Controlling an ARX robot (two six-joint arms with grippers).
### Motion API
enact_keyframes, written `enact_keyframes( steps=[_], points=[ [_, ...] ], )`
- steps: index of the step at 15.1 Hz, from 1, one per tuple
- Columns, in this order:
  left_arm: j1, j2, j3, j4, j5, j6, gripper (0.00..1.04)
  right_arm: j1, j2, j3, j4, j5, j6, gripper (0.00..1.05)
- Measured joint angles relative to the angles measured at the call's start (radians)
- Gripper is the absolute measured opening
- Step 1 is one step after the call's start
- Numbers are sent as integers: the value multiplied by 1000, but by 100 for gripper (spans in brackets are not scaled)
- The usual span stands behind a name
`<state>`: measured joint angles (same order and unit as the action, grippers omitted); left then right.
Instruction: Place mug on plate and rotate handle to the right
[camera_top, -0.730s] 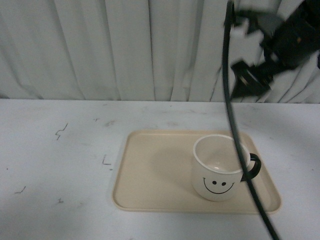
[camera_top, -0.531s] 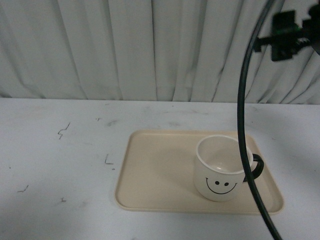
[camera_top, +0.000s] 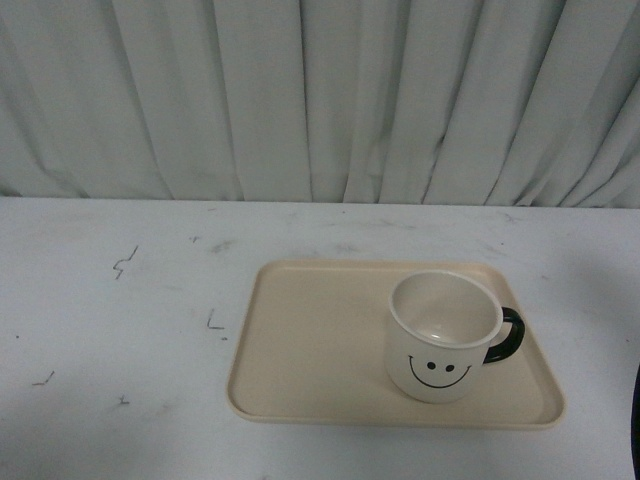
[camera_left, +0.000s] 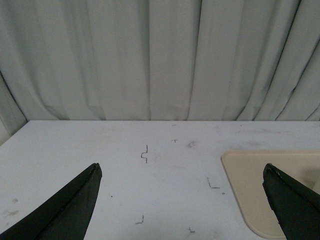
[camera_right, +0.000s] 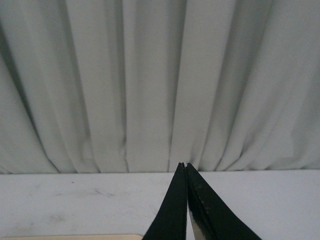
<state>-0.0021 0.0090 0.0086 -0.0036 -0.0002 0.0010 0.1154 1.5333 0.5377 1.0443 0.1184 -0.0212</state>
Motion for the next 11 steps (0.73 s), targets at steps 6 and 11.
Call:
enact_keyframes(
  steps=[6, 11],
  points=[
    [0, 0, 0, 0, 0, 0, 98, -52, -260, -290, -7, -51, 6, 2],
    [0, 0, 0, 0, 0, 0, 98, -119, -408, -444, -43, -117, 10, 2]
  ],
)
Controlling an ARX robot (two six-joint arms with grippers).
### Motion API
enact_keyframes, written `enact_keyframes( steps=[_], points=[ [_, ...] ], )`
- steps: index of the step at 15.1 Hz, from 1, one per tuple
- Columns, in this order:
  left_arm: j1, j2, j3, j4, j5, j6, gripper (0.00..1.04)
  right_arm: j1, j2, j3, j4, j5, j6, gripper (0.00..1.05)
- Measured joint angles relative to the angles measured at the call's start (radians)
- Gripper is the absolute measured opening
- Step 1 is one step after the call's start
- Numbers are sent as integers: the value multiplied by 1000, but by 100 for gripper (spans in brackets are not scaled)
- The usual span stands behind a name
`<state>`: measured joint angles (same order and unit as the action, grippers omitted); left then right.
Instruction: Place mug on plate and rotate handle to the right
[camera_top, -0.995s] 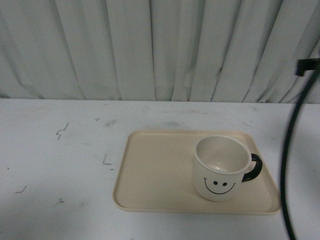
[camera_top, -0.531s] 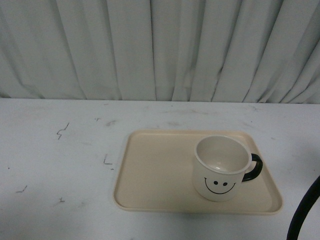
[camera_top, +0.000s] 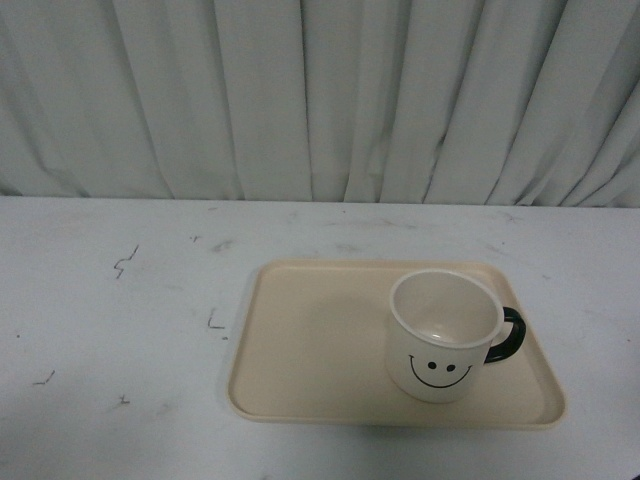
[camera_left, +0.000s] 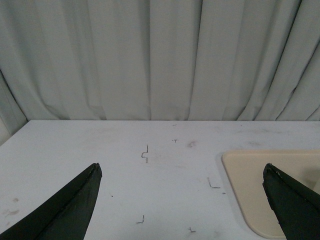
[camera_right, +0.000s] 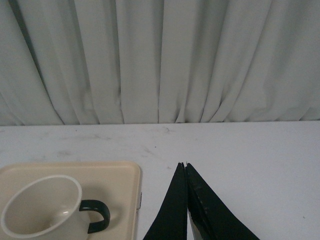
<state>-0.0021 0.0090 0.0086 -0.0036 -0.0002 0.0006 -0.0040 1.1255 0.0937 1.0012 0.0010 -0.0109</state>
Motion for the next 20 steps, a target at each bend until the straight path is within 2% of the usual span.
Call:
enact_keyframes(
  steps=[10, 20],
  points=[
    [0, 0, 0, 0, 0, 0, 98, 4, -526, -82, -413, 0, 0, 2],
    [0, 0, 0, 0, 0, 0, 98, 4, -855, -82, -728, 0, 0, 2]
  ],
)
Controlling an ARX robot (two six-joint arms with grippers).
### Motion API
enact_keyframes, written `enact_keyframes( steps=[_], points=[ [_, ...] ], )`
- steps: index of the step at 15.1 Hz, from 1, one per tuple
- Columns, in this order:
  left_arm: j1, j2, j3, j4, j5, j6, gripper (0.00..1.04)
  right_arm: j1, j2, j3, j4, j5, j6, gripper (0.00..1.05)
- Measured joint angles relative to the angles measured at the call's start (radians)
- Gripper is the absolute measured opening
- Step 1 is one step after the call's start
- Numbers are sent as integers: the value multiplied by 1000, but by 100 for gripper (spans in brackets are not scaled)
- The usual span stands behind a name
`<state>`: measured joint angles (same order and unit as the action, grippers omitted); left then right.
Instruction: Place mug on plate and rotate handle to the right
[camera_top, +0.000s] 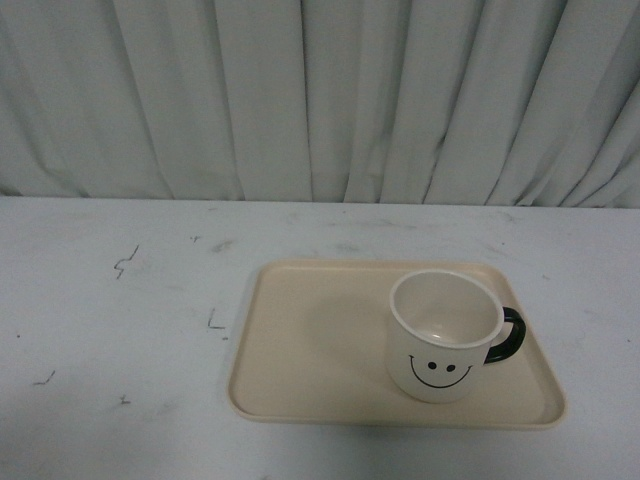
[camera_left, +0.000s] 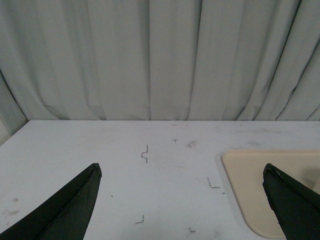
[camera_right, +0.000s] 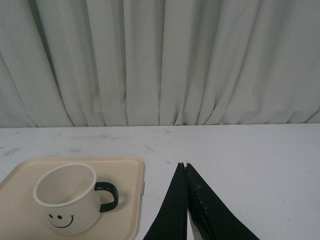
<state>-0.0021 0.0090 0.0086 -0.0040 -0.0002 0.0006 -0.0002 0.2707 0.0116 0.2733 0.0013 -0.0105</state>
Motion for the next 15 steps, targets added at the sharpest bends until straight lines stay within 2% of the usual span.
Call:
enact_keyframes(
  steps=[5, 6, 7, 10, 15],
  points=[
    [0, 0, 0, 0, 0, 0, 98, 0, -94, 0, -95, 0, 0, 2],
    [0, 0, 0, 0, 0, 0, 98, 0, -133, 1, -151, 0, 0, 2],
    [0, 0, 0, 0, 0, 0, 98, 0, -241, 0, -283, -1, 0, 2],
    [0, 0, 0, 0, 0, 0, 98, 0, -266, 0, -277, -1, 0, 5],
    [0, 0, 0, 0, 0, 0, 98, 0, -266, 0, -277, -1, 0, 66]
  ],
)
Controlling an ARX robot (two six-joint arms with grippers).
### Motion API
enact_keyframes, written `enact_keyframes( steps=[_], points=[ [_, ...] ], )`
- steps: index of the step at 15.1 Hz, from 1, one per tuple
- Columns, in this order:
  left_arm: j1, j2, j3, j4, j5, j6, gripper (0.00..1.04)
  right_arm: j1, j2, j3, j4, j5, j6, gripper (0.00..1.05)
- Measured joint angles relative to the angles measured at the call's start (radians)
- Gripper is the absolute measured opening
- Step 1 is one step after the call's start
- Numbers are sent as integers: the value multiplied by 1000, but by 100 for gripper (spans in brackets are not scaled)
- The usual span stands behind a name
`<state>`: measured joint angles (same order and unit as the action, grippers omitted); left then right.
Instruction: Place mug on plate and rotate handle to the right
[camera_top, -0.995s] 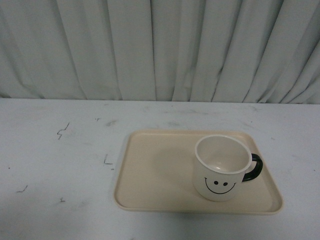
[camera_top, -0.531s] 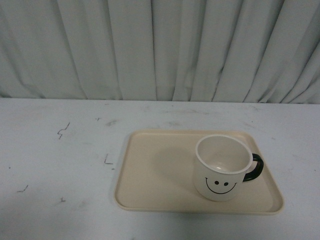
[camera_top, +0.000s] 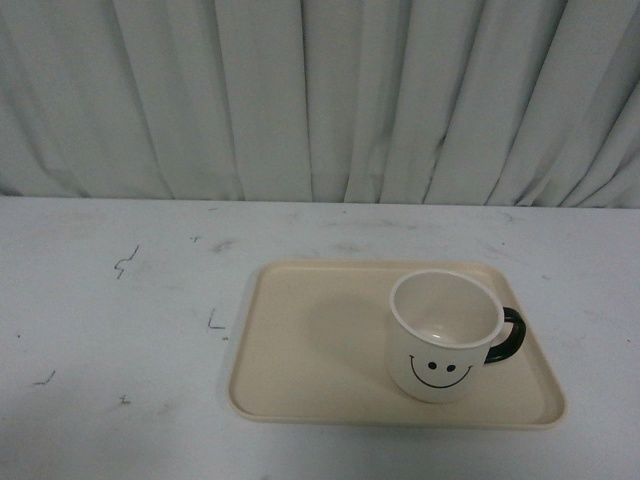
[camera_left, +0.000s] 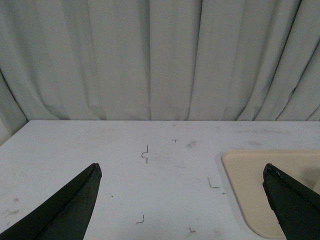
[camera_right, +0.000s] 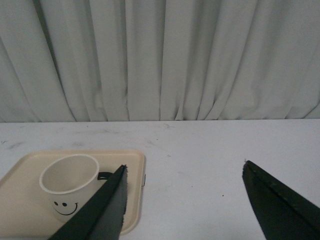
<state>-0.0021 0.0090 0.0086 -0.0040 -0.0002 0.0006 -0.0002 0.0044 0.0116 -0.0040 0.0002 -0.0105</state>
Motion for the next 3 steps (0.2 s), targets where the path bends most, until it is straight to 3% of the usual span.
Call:
enact_keyframes(
  steps=[3],
  points=[
    [0, 0, 0, 0, 0, 0, 98, 0, 0, 0, 0, 0, 1, 100]
  ],
)
